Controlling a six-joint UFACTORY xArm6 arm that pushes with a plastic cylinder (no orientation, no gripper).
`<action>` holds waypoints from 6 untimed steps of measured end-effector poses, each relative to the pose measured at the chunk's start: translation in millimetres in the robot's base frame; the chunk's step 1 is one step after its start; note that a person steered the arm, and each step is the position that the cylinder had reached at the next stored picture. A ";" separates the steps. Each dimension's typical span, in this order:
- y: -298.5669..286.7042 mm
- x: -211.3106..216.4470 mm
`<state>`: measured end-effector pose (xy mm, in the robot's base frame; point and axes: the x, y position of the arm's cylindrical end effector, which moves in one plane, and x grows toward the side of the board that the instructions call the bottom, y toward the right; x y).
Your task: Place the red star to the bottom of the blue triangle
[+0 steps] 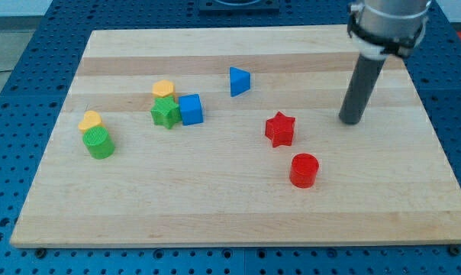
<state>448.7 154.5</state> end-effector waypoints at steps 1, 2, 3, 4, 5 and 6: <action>-67.3 24.8; -102.9 19.6; -105.9 19.4; -144.8 19.4; -192.8 13.7; -193.9 -16.1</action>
